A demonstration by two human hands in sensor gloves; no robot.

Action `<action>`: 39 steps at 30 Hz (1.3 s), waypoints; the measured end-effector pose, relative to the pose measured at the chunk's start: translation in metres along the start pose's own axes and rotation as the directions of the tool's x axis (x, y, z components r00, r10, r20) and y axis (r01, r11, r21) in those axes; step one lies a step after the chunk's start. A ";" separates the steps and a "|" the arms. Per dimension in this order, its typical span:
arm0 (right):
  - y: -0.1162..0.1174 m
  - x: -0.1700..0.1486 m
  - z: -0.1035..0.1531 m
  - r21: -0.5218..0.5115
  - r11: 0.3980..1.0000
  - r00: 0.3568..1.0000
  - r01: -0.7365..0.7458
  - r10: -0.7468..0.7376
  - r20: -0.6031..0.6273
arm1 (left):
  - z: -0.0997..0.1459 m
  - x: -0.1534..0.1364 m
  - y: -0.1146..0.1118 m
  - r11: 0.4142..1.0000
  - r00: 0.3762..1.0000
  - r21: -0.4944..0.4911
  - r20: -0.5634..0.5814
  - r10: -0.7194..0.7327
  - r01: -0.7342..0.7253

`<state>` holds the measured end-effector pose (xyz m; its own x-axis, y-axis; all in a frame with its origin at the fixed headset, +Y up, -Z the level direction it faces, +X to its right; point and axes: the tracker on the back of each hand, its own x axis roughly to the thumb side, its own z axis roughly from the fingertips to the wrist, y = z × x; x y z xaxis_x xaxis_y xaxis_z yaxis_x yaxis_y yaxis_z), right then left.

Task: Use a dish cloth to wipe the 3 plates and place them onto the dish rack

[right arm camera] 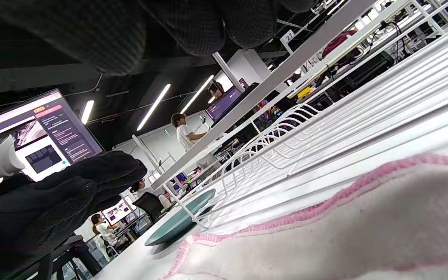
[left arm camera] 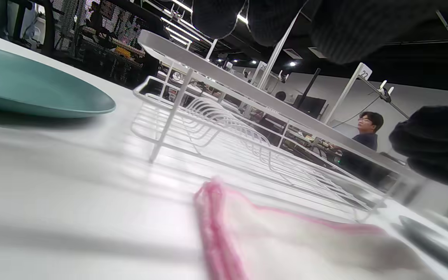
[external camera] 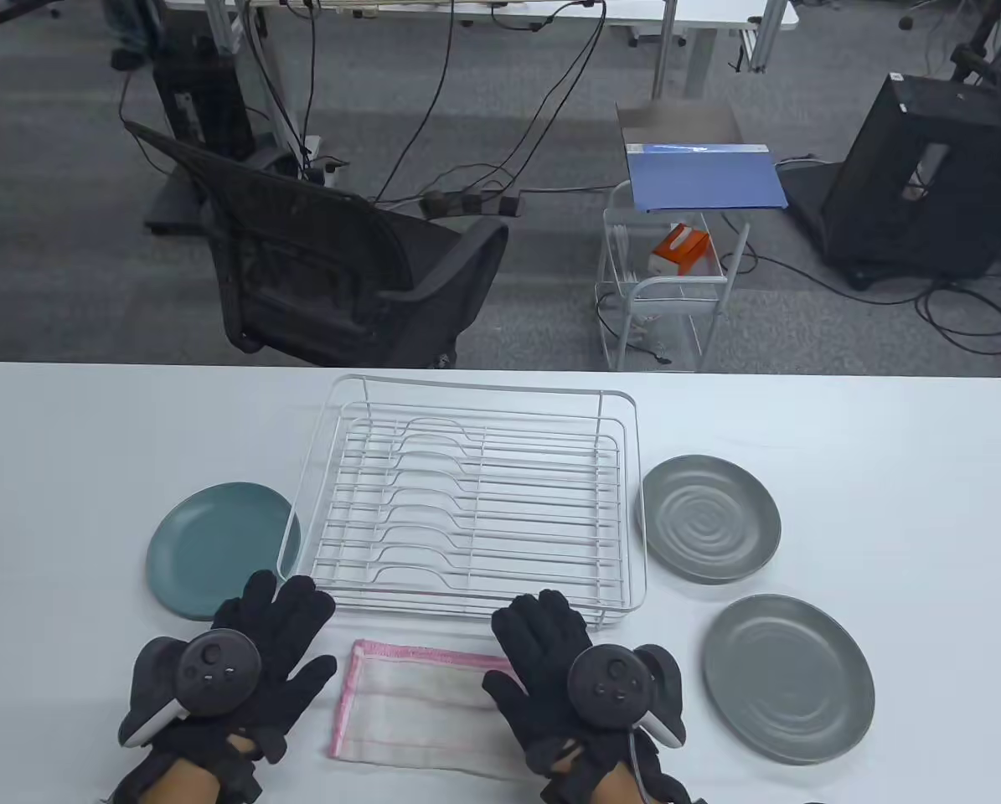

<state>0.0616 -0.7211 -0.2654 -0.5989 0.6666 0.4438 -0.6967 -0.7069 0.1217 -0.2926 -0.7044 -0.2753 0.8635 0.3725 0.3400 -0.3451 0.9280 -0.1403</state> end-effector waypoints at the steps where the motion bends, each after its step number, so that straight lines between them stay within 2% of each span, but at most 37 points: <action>1: 0.000 0.000 0.000 0.001 1.000 1.000 -0.008 0.008 -0.001 | 0.000 0.001 -0.001 1.000 1.000 -0.001 0.002 -0.004 0.004; 4: 0.001 0.002 0.000 0.009 1.000 1.000 -0.008 0.008 0.003 | -0.001 0.001 -0.003 1.000 1.000 -0.023 0.002 -0.004 0.004; 11: -0.001 0.009 0.001 -0.021 1.000 0.999 -0.015 0.016 0.046 | 0.000 0.002 -0.001 1.000 1.000 -0.003 0.014 0.004 -0.004; 20: 0.019 0.021 -0.003 0.028 0.997 0.992 -0.067 0.064 0.105 | -0.001 -0.001 -0.001 0.999 0.999 -0.009 0.007 0.033 -0.033; 25: 0.055 0.030 -0.009 0.210 0.969 0.984 -0.130 0.101 0.145 | -0.001 -0.001 0.000 0.999 0.999 -0.007 0.008 0.036 -0.036; 28: 0.077 0.029 -0.013 0.355 0.916 0.980 -0.186 0.149 0.131 | 0.000 -0.003 0.000 0.998 0.998 -0.001 0.005 0.056 -0.056; 29: 0.087 0.028 -0.014 0.419 0.882 0.975 -0.216 0.177 0.131 | 0.000 -0.004 0.000 0.998 0.998 -0.003 0.002 0.056 -0.056; 32: 0.104 0.026 -0.014 0.524 0.792 0.949 -0.313 0.284 0.137 | -0.001 -0.006 0.000 0.998 0.998 -0.004 -0.006 0.063 -0.063; 34: 0.110 0.024 -0.013 0.568 0.739 0.927 -0.362 0.352 0.133 | -0.001 -0.007 0.000 0.998 0.998 -0.009 -0.007 0.067 -0.067; 39: 0.109 0.015 -0.014 0.563 0.731 0.903 -0.385 0.426 0.065 | -0.001 -0.006 -0.001 0.997 0.997 -0.013 -0.007 0.076 -0.076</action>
<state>-0.0285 -0.7849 -0.2584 -0.8112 0.2853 0.5105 -0.0558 -0.9067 0.4180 -0.2970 -0.7071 -0.2782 0.8375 0.4418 0.3215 -0.4049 0.8969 -0.1779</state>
